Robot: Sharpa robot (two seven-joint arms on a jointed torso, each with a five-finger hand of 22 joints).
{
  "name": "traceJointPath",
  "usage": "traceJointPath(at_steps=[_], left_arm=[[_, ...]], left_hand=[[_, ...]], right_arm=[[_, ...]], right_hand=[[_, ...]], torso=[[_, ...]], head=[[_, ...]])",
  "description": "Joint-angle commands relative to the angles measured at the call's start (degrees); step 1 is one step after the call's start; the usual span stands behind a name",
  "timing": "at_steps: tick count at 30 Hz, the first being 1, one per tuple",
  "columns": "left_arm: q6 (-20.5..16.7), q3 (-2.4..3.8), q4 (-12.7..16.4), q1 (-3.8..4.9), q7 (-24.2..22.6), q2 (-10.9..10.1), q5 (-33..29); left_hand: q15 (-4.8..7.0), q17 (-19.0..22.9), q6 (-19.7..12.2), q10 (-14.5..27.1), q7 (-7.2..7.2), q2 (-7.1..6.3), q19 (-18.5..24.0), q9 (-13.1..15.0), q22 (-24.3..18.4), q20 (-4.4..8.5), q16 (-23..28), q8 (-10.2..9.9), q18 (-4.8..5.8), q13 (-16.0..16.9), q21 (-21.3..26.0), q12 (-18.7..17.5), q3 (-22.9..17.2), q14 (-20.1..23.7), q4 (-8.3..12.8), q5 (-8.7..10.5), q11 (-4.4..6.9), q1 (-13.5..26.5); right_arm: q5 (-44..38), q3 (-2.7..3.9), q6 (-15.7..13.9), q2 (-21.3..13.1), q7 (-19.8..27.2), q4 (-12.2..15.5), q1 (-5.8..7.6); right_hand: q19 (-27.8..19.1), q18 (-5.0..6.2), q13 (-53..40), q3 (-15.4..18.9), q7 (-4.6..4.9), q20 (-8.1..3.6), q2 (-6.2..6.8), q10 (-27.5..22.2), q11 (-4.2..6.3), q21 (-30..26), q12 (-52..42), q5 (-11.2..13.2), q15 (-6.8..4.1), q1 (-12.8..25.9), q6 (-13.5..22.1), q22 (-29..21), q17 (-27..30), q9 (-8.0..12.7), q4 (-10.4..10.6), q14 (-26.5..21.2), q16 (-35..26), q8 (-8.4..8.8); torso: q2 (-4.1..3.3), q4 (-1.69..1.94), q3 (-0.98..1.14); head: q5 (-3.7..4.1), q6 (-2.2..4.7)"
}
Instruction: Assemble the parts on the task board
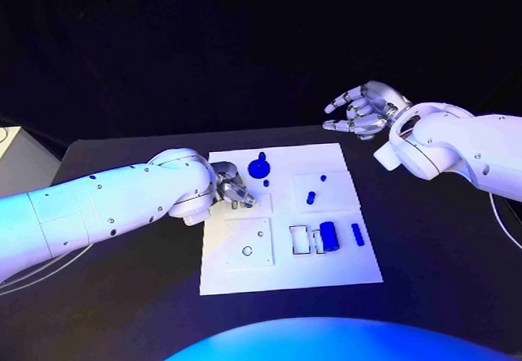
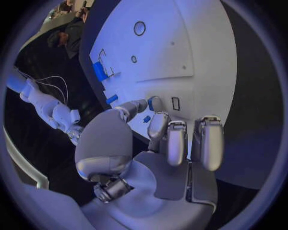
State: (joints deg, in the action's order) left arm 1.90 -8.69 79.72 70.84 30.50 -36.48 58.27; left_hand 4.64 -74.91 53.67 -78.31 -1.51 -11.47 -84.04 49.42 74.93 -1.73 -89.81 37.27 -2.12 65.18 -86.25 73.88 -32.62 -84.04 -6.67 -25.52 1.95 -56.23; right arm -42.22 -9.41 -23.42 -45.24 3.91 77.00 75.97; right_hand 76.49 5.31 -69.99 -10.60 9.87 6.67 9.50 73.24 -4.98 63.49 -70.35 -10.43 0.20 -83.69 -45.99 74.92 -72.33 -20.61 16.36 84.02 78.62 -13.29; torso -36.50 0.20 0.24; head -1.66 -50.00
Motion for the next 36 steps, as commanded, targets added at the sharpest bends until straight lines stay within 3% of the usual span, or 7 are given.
traceJointPath(at_steps=[1, 13, 15, 17, 20, 28, 36], left_arm=[[0.0, 0.53, 0.4, 0.00, -0.5, -0.3, 0.3], [1.8, 3.31, 1.8, 0.03, 0.0, -1.6, 0.4], [3.2, 3.84, 1.7, 0.04, 0.4, -1.8, -0.1], [4.4, 4.44, 1.3, 0.07, 0.8, -1.9, -0.9], [6.1, 5.44, 0.3, 0.29, 1.3, -2.1, -2.0], [9.9, 7.03, -5.4, 2.86, 0.8, -1.7, -4.3], [12.7, 7.41, -13.8, 5.42, -0.6, 1.3, -4.0]], left_hand=[[0.38, -15.1, 0.0, 0.4, -0.49, -0.66, -1.0, -0.1, 6.8, 0.48, -0.2, -0.3, 0.24, -0.1, 0.2, -0.2, 0.7, -6.0, -0.2, 0.17, -0.02, 0.1], [0.28, -15.1, 0.2, 0.4, -0.62, -1.30, -1.0, -0.4, 6.8, 0.42, -0.2, -0.5, 0.22, -0.1, 0.4, -0.2, 5.2, -6.0, -3.5, 0.91, -0.15, 0.5], [0.18, -15.1, 0.2, 0.6, -0.68, -1.20, -0.9, -0.5, 6.7, 0.33, -0.2, -0.6, 0.20, -0.2, 0.5, -0.3, 7.0, -6.0, -5.3, 6.23, -0.22, 0.2], [0.12, -15.1, 0.1, 0.8, -0.80, -1.14, -0.7, -0.6, 6.3, 0.25, -0.2, -0.8, 0.12, -0.5, 0.6, -0.5, 8.1, -6.0, -6.7, 8.61, -0.32, -0.2], [0.03, -15.1, -0.1, 1.2, -0.92, -0.89, -0.4, -0.7, 5.8, 0.20, -0.2, -0.9, 0.00, -1.1, 0.9, -0.9, 8.9, -6.0, -8.0, 9.13, -0.44, -0.4], [-1.44, -12.3, -4.4, 6.9, -2.92, 0.53, 3.1, -2.0, 0.5, -0.87, 2.0, -3.7, -1.19, -7.7, 4.1, -5.9, 9.4, -4.8, -9.1, 8.40, -2.18, -6.4], [-2.50, -12.1, -6.0, 9.0, -4.26, 1.03, 3.4, -4.5, 0.0, -1.87, 2.1, -6.7, -1.30, -10.1, 4.5, -7.5, 8.9, -4.7, -9.2, 8.28, -3.37, -9.1]], right_arm=[[-0.2, 0.00, 0.7, 0.0, 0.7, 0.0, -0.08], [-0.2, 0.00, 0.8, 0.0, 0.8, -0.2, -0.29], [-0.2, 0.00, 0.8, 0.0, 0.8, -0.2, -0.33], [-0.1, 0.00, 0.8, 0.0, 0.9, -0.3, -0.37], [-0.1, 0.00, 0.8, 0.0, 0.9, -0.3, -0.40], [-0.1, 0.00, 0.7, -0.1, 0.9, -0.4, -0.44], [-0.1, 0.01, 0.6, 0.0, 1.0, -0.3, -0.45]], right_hand=[[-0.4, 0.47, 0.4, -0.5, 0.14, -0.01, 0.10, -0.6, -0.03, -0.5, 0.4, -0.4, 0.40, 0.6, 0.5, 0.1, 0.4, -0.1, 0.0, 0.6, -0.4, -0.31], [-0.5, 0.48, 0.5, -0.5, 0.14, -0.01, 0.10, -0.6, -0.02, -0.6, 0.5, -0.4, 0.40, 0.6, 0.5, 0.0, 0.4, -0.1, 0.0, 0.6, -0.5, -0.36], [-0.5, 0.48, 0.5, -0.5, 0.14, -0.01, 0.10, -0.6, -0.02, -0.6, 0.5, -0.4, 0.40, 0.6, 0.5, 0.0, 0.4, -0.1, 0.0, 0.6, -0.5, -0.36], [-0.5, 0.48, 0.5, -0.5, 0.14, -0.01, 0.10, -0.6, -0.02, -0.6, 0.5, -0.4, 0.40, 0.6, 0.5, 0.0, 0.4, -0.1, 0.0, 0.6, -0.5, -0.36], [-0.5, 0.48, 0.5, -0.6, 0.14, -0.02, 0.11, -0.7, -0.02, -0.7, 0.6, -0.4, 0.40, 0.6, 0.5, 0.0, 0.6, -0.1, 0.0, 0.5, -0.6, -0.40], [-0.5, 0.48, 0.5, -0.6, 0.14, -0.02, 0.11, -0.7, -0.02, -0.7, 0.6, -0.4, 0.40, 0.6, 0.5, 0.0, 0.6, -0.1, 0.0, 0.5, -0.6, -0.40], [-0.5, 0.48, 0.5, -0.6, 0.14, -0.02, 0.11, -0.7, -0.02, -0.7, 0.6, -0.4, 0.40, 0.6, 0.5, 0.0, 0.6, -0.1, 0.0, 0.5, -0.6, -0.40]], torso=[[-0.04, 0.04, 0.01], [0.07, 0.01, 0.08], [0.06, 0.01, 0.09], [0.05, -0.01, 0.11], [0.00, -0.04, 0.10], [-0.09, -0.07, 0.17], [-0.30, -0.18, 0.06]], head=[[0.03, 0.00], [-0.01, 0.00], [-0.06, 0.00], [0.00, 0.00], [0.12, 0.00], [0.07, 0.00], [0.03, 0.00]])
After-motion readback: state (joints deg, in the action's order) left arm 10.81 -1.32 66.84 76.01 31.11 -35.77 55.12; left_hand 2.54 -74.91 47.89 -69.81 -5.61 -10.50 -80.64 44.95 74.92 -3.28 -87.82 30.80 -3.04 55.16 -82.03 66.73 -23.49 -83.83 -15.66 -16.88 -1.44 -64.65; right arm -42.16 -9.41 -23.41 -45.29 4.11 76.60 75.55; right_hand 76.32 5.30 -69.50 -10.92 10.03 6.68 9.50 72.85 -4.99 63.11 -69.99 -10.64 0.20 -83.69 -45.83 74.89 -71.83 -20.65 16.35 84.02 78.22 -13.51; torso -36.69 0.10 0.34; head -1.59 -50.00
